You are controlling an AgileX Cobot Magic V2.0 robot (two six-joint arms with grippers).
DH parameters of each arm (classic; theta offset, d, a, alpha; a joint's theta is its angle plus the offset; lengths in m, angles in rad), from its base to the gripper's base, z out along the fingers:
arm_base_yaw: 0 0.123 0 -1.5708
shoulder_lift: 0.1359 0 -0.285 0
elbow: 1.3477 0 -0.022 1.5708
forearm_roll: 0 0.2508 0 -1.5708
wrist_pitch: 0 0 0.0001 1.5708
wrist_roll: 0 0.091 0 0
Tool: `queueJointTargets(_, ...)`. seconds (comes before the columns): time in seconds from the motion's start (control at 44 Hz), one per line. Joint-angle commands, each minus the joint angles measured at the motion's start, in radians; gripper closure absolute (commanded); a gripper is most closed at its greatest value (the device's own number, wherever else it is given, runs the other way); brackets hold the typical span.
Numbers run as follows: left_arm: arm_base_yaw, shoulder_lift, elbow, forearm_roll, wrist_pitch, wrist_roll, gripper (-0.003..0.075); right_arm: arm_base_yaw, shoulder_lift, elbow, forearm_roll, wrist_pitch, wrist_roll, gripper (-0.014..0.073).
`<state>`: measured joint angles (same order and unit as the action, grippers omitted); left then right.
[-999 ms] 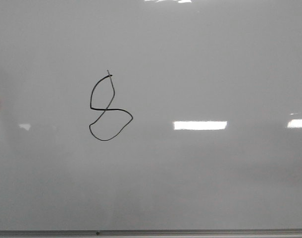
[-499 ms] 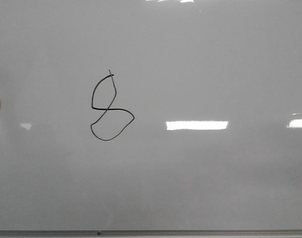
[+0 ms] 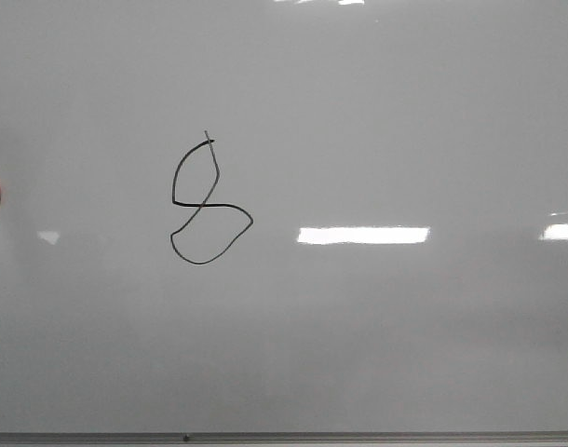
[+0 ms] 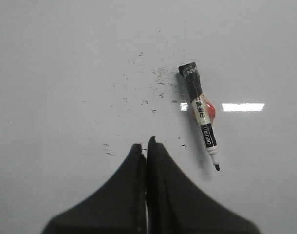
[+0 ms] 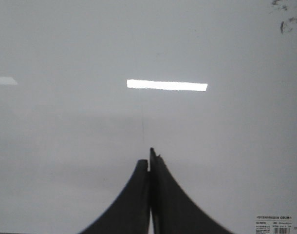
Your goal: Write number 8 on whiteboard
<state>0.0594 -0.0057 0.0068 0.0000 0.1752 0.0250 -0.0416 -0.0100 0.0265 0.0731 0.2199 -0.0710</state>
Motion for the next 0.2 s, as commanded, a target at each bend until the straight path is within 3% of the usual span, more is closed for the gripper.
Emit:
queueJointTargets(0.0,0.001,-0.018,0.001,0.0,-0.082,-0.012,0.0739,-0.006,-0.019,-0.002,-0.005,-0.075,-0.01,0.0594)
queueJointTargets(0.182,0.001,-0.018,0.001,0.0,-0.082,-0.012,0.0739,-0.006,-0.019,-0.002,-0.005,-0.075,-0.01,0.0594)
